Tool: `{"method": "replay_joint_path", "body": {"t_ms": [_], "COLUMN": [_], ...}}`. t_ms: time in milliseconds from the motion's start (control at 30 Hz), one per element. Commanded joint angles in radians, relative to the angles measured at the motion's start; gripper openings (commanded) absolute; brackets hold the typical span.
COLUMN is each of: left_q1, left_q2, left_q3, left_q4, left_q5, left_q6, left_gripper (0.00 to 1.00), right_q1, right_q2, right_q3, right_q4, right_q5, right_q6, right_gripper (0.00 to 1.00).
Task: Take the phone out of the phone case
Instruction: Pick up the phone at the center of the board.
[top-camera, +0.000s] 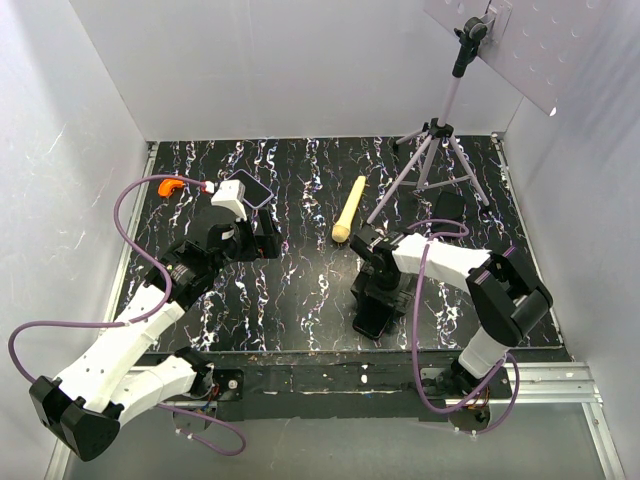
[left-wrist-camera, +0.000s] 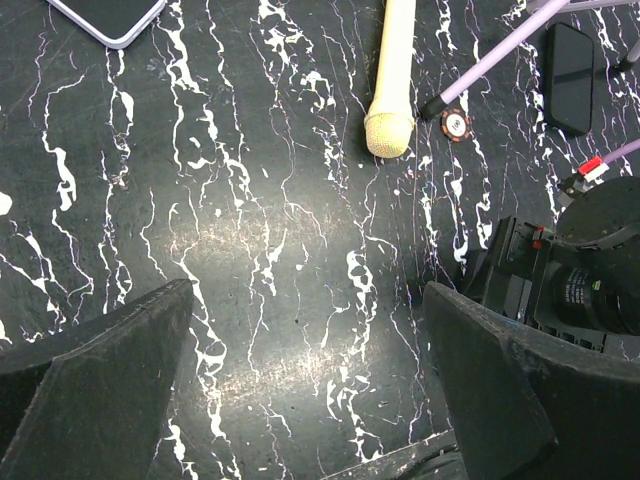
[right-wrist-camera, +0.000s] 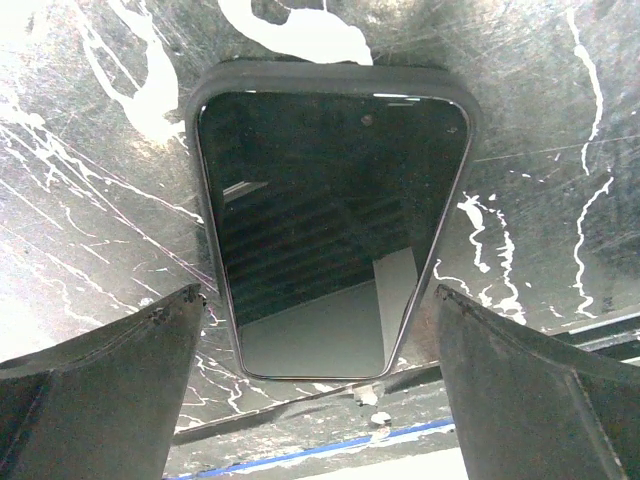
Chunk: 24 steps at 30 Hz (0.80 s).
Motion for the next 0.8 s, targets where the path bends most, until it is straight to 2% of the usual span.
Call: {"method": "replay_joint_path", "body": {"t_ms": [0, 167, 267, 433, 533, 667, 767], "left_q1": [-0.003, -0.003, -0.003, -0.003, -0.003, -0.003, -0.003], "left_q2": [-0.013, -0.011, 0.005, 0.035, 0.038, 0.041, 0.047], "left_q3": [0.037, 0.037, 0.038, 0.034, 0.026, 0.015, -0.002], "left_q4": [-0.006, -0.005, -0.005, -0.005, -0.008, -0.005, -0.009], "left_q5": [0.003, 0.015, 0.039, 0.110, 0.127, 0.168, 0.262], "left_q6": [0.021, 0.022, 0.012, -0.027, -0.053, -0.096, -0.136], "left_gripper": [1.00, 0.99, 0.99, 1.00, 1.00, 1.00, 1.00], "right_q1": [-0.001, -0.004, -0.004, -0.004, -0.004, -0.005, -0.002], "right_q2": [0.001, -0.032, -0.043, 0.000, 0.007, -0.014, -0.031], "right_q3": [-0.005, -0.094, -0.114, -0.062, -0.049, -0.048, -0.007], "right_q4": [0.027, 0.109, 0.129, 0.044, 0.048, 0.109, 0.105], "right_q5": [0.019, 0.039, 0.077, 0.108, 0.088, 0.039, 0.050], "right_q6": [0.025, 0.036, 0.033, 0.024, -0.014, -0.092, -0.192], "right_gripper": [1.00, 1.00, 0.95, 0.92, 0.84, 0.62, 0.37]}}
